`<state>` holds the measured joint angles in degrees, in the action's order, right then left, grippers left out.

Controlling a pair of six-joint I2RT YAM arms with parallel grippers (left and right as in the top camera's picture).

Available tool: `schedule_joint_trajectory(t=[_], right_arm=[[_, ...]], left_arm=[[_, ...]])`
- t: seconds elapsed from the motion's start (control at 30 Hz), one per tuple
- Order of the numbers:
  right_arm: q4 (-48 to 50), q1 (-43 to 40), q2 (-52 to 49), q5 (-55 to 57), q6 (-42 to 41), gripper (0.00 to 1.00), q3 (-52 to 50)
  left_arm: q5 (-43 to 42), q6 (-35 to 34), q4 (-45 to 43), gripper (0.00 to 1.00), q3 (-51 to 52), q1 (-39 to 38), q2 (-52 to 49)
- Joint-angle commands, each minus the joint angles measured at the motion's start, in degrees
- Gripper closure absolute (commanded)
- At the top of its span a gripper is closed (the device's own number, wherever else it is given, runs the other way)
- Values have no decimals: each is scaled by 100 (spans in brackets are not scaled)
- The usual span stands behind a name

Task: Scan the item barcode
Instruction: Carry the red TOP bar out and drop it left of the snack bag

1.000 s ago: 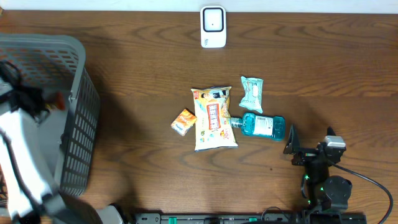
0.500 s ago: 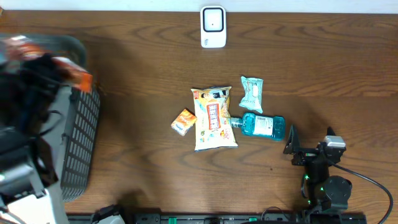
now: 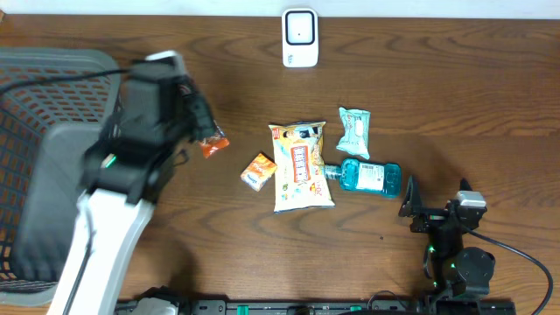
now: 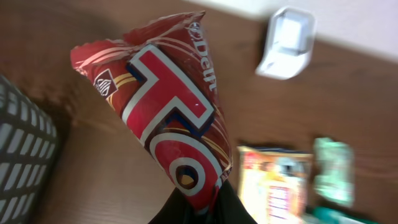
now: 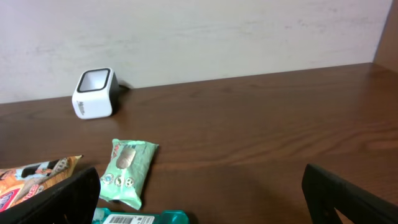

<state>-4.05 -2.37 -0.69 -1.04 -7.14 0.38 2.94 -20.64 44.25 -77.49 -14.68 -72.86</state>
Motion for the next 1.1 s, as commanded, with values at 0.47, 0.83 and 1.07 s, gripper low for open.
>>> schedule_joint_trajectory(t=[0.47, 0.83, 1.07], right_arm=[[-26, 44, 31, 31, 37, 1, -7], [-26, 44, 31, 31, 37, 1, -7], [-26, 44, 31, 28, 37, 1, -7]], left_arm=[[903, 682, -577, 93, 79, -118, -3707], [0, 1812, -922, 93, 79, -717, -4358], [4, 2022, -949, 92, 76, -1379, -4328]])
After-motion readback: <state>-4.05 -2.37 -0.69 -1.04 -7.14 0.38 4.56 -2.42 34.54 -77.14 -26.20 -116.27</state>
